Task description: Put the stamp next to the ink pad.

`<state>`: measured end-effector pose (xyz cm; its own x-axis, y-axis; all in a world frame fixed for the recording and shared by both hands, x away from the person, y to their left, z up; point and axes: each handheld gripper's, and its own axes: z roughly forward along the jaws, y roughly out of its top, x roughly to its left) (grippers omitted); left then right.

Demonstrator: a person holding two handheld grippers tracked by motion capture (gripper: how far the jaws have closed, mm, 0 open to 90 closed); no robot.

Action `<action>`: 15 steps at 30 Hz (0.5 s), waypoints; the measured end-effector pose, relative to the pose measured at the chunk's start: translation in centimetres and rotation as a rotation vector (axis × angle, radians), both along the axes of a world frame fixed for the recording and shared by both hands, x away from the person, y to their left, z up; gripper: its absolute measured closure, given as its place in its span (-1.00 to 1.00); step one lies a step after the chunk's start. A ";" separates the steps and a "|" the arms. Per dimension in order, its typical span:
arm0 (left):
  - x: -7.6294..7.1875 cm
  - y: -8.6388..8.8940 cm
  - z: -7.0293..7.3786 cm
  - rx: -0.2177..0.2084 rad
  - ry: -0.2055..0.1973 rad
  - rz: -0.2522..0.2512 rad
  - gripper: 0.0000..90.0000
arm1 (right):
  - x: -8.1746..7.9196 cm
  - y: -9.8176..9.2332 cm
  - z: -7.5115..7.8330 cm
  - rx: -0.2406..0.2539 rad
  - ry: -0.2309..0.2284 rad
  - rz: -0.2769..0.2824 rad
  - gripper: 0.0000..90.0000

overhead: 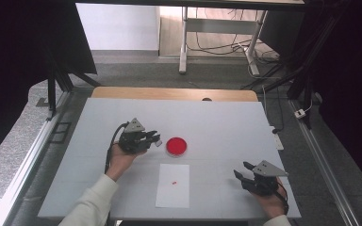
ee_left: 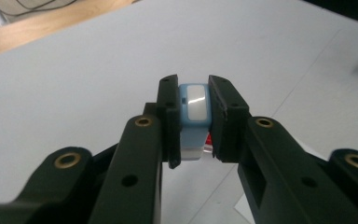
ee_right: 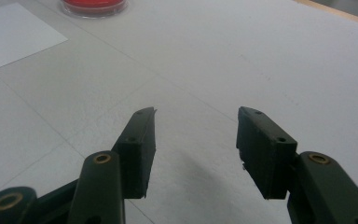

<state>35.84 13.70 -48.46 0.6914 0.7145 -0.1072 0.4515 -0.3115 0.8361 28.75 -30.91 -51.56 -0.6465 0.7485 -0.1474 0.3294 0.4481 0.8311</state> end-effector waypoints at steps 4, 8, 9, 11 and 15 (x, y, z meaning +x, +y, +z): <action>0.4 -0.2 -0.7 0.015 0.019 0.001 0.66 | 0.1 0.0 -0.1 -0.009 -0.001 0.003 0.03; 0.6 -0.3 -1.2 0.037 0.029 0.008 0.66 | 0.0 0.1 -0.1 -0.008 -0.004 0.001 0.03; 0.7 -0.3 -1.3 0.037 0.035 0.009 0.66 | 0.0 0.1 -0.1 -0.008 -0.004 0.001 0.03; 0.8 -0.3 -1.6 0.046 0.042 0.009 0.65 | 0.0 0.1 -0.1 -0.009 -0.004 0.001 0.03; 1.0 -0.2 -2.1 0.054 0.058 0.014 0.65 | 0.0 0.1 -0.1 -0.011 -0.004 0.003 0.03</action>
